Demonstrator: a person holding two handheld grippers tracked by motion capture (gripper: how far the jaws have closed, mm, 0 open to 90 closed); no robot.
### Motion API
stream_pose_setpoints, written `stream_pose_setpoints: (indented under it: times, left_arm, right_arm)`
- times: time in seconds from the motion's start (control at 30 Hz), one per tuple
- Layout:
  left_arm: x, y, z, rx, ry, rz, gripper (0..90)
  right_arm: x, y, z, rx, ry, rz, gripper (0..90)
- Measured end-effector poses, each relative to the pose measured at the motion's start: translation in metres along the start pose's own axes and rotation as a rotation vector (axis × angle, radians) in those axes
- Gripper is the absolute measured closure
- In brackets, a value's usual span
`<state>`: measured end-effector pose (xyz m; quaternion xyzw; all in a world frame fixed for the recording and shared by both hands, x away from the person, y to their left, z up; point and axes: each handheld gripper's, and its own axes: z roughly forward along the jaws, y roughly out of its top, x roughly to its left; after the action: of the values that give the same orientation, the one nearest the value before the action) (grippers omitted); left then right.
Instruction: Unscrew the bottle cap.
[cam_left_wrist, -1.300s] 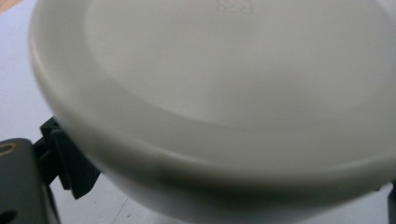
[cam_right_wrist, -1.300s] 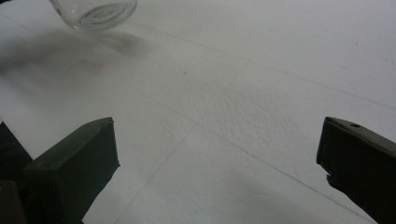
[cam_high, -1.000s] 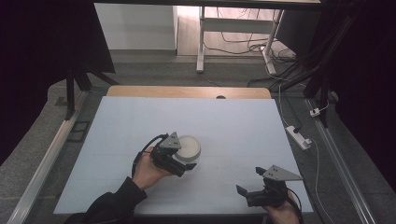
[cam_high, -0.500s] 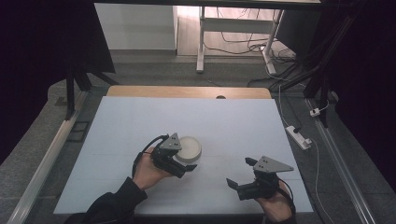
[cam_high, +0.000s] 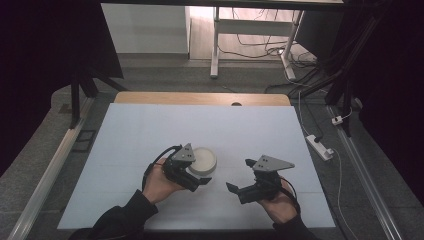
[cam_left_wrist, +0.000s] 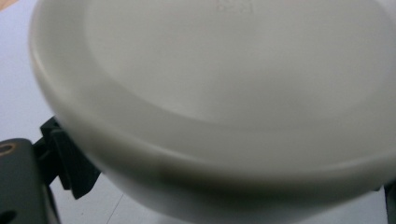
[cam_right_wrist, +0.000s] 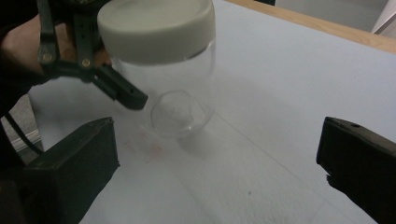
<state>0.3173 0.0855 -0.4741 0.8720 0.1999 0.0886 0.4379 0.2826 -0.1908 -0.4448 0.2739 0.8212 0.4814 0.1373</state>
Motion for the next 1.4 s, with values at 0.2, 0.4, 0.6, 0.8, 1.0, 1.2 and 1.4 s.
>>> stream_pose_setpoints:
  times: [0.2,0.4,0.6,0.8,1.0,1.2,1.4]
  left_arm:
    - [0.0,0.0,0.0,0.007,-0.001,0.004,7.5]
    - [-0.001,0.0,0.0,0.003,-0.004,0.006,7.5]
    - [-0.001,0.0,0.001,0.005,-0.005,0.01,7.5]
    - [-0.003,0.001,0.001,0.002,-0.007,0.012,7.5]
    - [-0.003,0.002,0.0,-0.001,-0.009,0.018,7.5]
    - [-0.004,0.003,0.0,-0.008,-0.019,0.019,7.5]
    - [-0.002,0.002,0.0,0.0,-0.036,0.023,7.5]
  right_arm:
    - [0.005,0.012,0.013,0.008,0.002,-0.026,0.0]
    - [0.008,0.025,0.03,0.014,0.031,-0.037,0.0]
    - [0.014,0.036,0.041,0.002,0.053,-0.033,0.0]
    - [0.018,0.045,0.054,-0.002,0.084,-0.034,0.0]
    - [0.024,0.051,0.069,0.009,0.104,-0.049,0.0]
    - [0.024,0.051,0.075,-0.003,0.134,-0.042,6.0]
    - [0.023,0.049,0.076,-0.019,0.145,-0.066,7.0]
